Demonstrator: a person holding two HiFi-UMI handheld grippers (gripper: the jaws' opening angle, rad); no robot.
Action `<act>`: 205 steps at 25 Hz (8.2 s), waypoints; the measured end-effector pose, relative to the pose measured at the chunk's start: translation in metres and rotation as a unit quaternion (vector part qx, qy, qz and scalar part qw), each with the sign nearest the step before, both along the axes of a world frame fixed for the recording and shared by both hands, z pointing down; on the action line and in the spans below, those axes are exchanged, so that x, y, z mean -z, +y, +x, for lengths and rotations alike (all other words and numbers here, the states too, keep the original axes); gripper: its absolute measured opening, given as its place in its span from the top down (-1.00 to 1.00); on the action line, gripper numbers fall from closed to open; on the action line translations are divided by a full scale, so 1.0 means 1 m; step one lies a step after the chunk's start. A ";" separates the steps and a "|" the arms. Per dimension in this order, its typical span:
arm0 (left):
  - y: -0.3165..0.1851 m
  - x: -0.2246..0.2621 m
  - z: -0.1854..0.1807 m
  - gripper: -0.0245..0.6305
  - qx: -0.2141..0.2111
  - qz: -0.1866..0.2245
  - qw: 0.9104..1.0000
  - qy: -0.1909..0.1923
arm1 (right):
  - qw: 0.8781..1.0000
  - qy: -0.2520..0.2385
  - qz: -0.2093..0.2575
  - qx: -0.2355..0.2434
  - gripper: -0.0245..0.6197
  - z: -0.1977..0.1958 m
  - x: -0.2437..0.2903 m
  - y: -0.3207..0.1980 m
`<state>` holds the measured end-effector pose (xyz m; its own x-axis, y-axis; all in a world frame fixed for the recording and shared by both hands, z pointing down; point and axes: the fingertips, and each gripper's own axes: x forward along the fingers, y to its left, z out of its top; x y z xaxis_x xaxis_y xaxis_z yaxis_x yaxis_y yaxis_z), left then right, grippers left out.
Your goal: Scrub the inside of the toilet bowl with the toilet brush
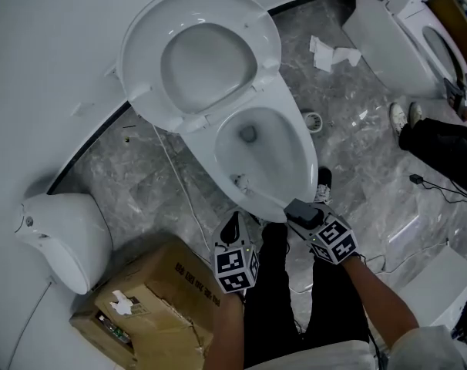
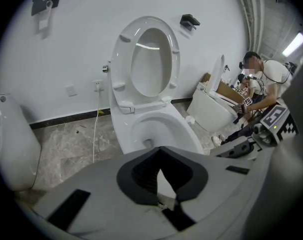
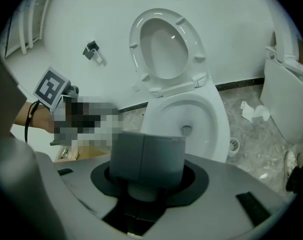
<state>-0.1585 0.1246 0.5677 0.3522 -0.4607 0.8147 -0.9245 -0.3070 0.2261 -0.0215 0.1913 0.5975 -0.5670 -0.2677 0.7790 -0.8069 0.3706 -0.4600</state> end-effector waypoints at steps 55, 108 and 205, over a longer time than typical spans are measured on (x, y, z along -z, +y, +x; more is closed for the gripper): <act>-0.049 -0.006 -0.029 0.84 -0.034 0.017 0.999 -0.002 | 0.992 -0.003 0.039 -0.119 0.31 -0.037 -0.014 -0.146; -0.038 0.000 0.004 0.84 -0.090 0.030 0.995 0.009 | 0.965 0.086 0.095 -0.229 0.35 0.075 0.000 -0.175; 0.066 0.032 0.044 0.84 0.165 0.085 0.982 -0.030 | 0.986 0.161 0.028 -0.025 0.38 0.153 0.019 0.014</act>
<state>-0.1148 0.1906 0.5354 0.1147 -0.6732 0.7305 -0.9901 -0.0180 0.1389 0.1315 0.2056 0.5781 -0.2768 -0.3364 0.9001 -0.9260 0.3438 -0.1563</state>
